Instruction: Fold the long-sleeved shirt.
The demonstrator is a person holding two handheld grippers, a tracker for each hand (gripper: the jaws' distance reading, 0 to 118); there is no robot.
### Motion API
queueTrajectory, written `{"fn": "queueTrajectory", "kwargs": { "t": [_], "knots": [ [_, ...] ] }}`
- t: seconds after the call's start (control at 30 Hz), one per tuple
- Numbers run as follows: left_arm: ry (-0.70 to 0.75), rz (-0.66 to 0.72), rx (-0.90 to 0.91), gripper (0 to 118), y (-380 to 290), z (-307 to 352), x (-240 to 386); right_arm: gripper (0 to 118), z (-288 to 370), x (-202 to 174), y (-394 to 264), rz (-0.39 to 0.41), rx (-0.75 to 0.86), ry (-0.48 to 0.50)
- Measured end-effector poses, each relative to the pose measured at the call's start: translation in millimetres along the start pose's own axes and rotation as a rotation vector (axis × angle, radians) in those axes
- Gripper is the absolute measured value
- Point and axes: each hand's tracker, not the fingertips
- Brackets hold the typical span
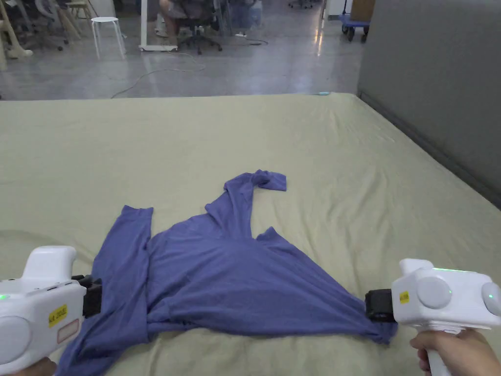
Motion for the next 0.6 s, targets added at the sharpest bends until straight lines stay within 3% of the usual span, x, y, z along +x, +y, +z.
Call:
{"fn": "queueTrajectory", "kwargs": {
  "t": [0.13,0.17,0.23,0.27,0.3,0.33,0.37,0.43,0.47,0.5,0.53,0.57,0.6],
  "knots": [
    [-0.019,-0.028,-0.024,0,28.4,-35.4,14.4,88,-27.0,-1.0,4.0,0.013,-0.012,0.016],
    [-0.024,-0.031,-0.032,0,38.4,-46.9,18.0,69,-34.8,-1.7,6.3,0.014,-0.018,-0.003],
    [-0.042,-0.035,-0.045,0,60.4,-73.4,24.6,19,-44.5,-4.7,7.8,0.024,-0.027,-0.021],
    [-0.045,-0.038,-0.054,0,70.6,-86.9,27.8,9,-49.5,-3.3,7.4,0.026,-0.044,0.002],
    [-0.053,-0.042,-0.057,0,82.2,-102.3,30.7,6,-52.7,-2.9,5.4,0.023,-0.057,0.072],
    [-0.060,-0.045,-0.066,0,93.0,-117.1,33.0,4,-51.2,-4.0,4.0,0.038,-0.039,0.033],
    [-0.042,-0.043,-0.076,12,104.6,-138.8,34.3,4,-46.4,-10.0,2.8,0.067,-0.024,0.019],
    [-0.017,-0.052,-0.089,59,123.8,-180.2,33.5,4,-49.8,-9.5,2.9,0.066,-0.029,0.019],
    [-0.003,-0.081,-0.114,70,132.5,-202.1,37.8,4,-52.4,-9.0,3.0,0.073,-0.029,0.015],
    [0.011,-0.108,-0.149,70,139.6,-224.5,41.5,4,-52.2,-13.5,2.0,0.079,-0.030,0.012],
    [0.021,-0.117,-0.177,103,143.3,-243.9,41.3,4,-53.4,-13.4,2.3,0.082,-0.031,0.010],
    [0.004,-0.103,-0.161,118,147.8,-262.9,41.6,4,-54.9,-12.3,3.3,0.080,-0.033,0.010],
    [-0.004,-0.095,-0.168,116,151.0,-279.3,41.4,4,-55.4,-12.9,4.0,0.075,-0.037,0.009]
  ]
}}
